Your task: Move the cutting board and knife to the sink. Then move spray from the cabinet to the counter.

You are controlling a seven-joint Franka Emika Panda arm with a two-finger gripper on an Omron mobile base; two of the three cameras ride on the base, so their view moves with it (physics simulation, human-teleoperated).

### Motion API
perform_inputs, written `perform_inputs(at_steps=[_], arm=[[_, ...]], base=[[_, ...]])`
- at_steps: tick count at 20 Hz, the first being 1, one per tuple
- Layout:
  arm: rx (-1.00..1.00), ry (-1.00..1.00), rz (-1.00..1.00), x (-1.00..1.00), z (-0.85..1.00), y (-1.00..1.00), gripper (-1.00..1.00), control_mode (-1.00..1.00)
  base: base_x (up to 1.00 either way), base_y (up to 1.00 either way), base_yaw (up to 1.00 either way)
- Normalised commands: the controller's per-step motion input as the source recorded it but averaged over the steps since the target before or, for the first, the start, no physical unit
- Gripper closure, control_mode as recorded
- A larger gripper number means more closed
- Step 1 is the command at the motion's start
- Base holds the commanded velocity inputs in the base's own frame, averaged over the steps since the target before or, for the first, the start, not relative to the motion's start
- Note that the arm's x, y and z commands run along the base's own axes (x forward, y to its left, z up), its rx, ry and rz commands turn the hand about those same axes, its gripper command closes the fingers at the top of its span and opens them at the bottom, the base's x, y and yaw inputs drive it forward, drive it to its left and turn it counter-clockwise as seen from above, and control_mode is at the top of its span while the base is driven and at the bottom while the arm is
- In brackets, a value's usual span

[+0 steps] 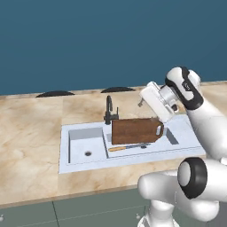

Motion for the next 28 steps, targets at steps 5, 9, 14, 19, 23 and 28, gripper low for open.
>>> perform_inputs(at_steps=[5,9,14,19,23,28], arm=[[-0.20,-0.37,0.22,-0.36,0.21,0.00,-1.00,-1.00],[-0.30,-0.43,0.12,-0.38,0.00,0.00,-1.00,-1.00],[-0.20,-0.24,0.02,-0.18,0.00,0.00,-1.00,-1.00],[-0.06,0.00,0.00,-0.02,0.01,0.00,-1.00,-1.00],[-0.03,0.00,0.00,-0.17,0.00,0.00,-1.00,-1.00],[-0.13,-0.10,0.00,-0.25,0.00,-0.01,-1.00,-1.00]], base=[[0.00,0.00,0.00],[0.00,0.00,0.00],[0.00,0.00,0.00],[0.00,0.00,0.00],[0.00,0.00,0.00],[0.00,0.00,0.00]])
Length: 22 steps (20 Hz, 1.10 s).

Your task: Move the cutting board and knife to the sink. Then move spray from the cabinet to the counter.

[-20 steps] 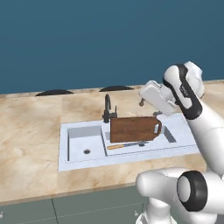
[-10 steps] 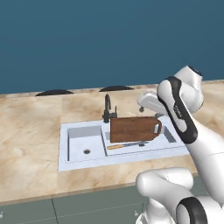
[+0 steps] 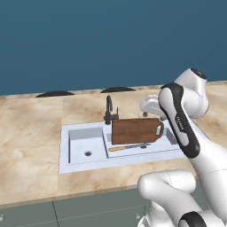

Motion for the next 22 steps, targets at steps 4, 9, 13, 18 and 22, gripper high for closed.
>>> perform_inputs(at_steps=[4,9,13,18,22], arm=[[-0.15,-0.22,0.00,-0.19,0.00,0.00,-1.00,-1.00],[-0.09,-0.19,0.00,-0.02,0.00,0.00,-1.00,-1.00],[0.00,-0.06,0.00,0.02,0.00,0.00,-1.00,-1.00],[-0.01,-0.20,-0.01,-0.11,0.05,-0.13,-1.00,-1.00],[0.00,0.00,0.00,0.00,0.00,0.00,-1.00,1.00]], base=[[0.00,0.00,0.00],[0.00,0.00,0.00],[0.00,0.00,0.00],[0.00,0.00,0.00],[-0.10,-0.57,-0.08]])
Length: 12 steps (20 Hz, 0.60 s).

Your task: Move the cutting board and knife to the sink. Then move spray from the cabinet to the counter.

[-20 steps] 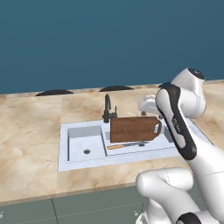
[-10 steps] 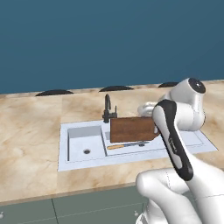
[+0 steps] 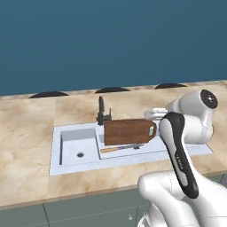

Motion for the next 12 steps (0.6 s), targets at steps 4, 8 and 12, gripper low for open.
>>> perform_inputs(at_steps=[4,8,12], arm=[[0.00,0.00,0.00,0.00,0.00,0.00,-1.00,1.00],[0.00,0.00,0.00,0.00,0.00,0.00,-1.00,1.00],[0.00,0.00,0.00,0.00,0.00,0.00,-1.00,1.00]], base=[[-0.01,-0.76,-0.23],[0.00,-0.76,-0.32],[-0.01,-0.73,-0.35]])
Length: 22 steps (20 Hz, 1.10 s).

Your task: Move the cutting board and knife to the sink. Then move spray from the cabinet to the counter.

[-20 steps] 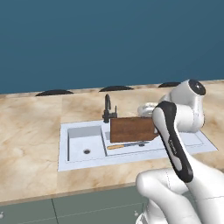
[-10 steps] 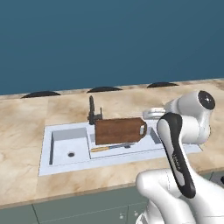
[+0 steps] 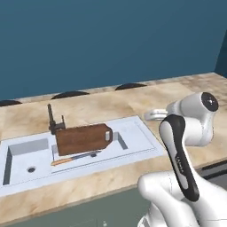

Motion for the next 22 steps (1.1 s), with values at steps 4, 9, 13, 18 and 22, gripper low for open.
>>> perform_inputs(at_steps=[4,9,13,18,22], arm=[[0.00,0.00,0.00,0.00,0.00,0.00,-1.00,1.00],[0.00,0.00,0.00,0.00,0.00,0.00,-1.00,1.00],[0.00,0.00,0.00,0.00,0.00,0.00,-1.00,1.00],[0.00,0.00,0.00,0.00,0.00,0.00,-1.00,1.00],[0.00,0.00,0.00,0.00,0.00,0.00,-1.00,1.00]], base=[[-0.50,-0.64,-0.47],[-0.60,-0.41,-0.68],[-0.39,-0.16,-0.79],[-0.34,-0.27,-0.78],[-0.29,-0.64,-0.69]])
